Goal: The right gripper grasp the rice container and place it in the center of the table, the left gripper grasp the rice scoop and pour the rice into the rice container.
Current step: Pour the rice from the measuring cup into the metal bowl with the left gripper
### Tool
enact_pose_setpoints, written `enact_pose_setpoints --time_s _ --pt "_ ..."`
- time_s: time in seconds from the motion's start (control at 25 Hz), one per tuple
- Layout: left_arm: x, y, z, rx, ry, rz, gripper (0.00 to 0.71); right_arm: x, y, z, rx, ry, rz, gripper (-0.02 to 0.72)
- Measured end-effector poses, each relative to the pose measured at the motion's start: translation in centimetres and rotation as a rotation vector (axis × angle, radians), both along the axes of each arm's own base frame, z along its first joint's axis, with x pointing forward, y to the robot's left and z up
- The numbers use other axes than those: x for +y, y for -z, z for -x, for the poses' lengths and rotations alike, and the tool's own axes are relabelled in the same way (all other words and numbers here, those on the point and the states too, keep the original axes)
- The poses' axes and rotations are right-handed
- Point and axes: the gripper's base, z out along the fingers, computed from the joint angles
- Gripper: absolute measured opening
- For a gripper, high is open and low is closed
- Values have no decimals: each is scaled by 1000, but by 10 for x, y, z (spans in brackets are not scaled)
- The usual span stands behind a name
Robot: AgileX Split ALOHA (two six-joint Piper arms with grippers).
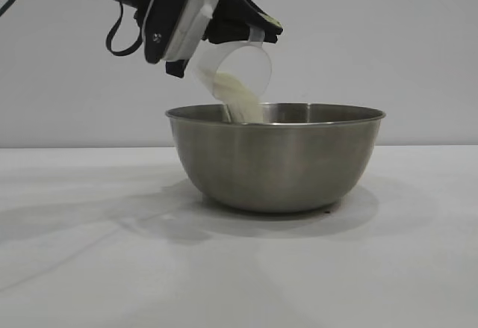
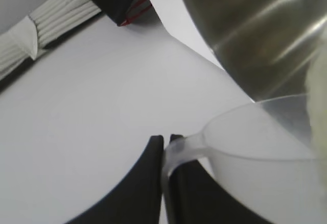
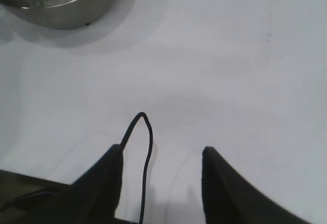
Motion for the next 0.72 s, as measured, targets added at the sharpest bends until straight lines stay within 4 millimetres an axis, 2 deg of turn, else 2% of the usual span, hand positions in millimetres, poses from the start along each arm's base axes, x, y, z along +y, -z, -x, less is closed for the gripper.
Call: enact_pose_setpoints --time_s 0.2,0.56,0.64,0.72 --pt "0 4 2 -31 26 -64 0 0 1 0 4 4 4 300" --pt "-7 5 6 -33 43 -81 0 -1 3 0 11 11 4 300" --pt "-7 4 5 44 4 -31 0 -1 3 0 11 11 4 300" --pt "-8 -1 3 225 -75 111 0 -1 3 0 11 11 4 300"
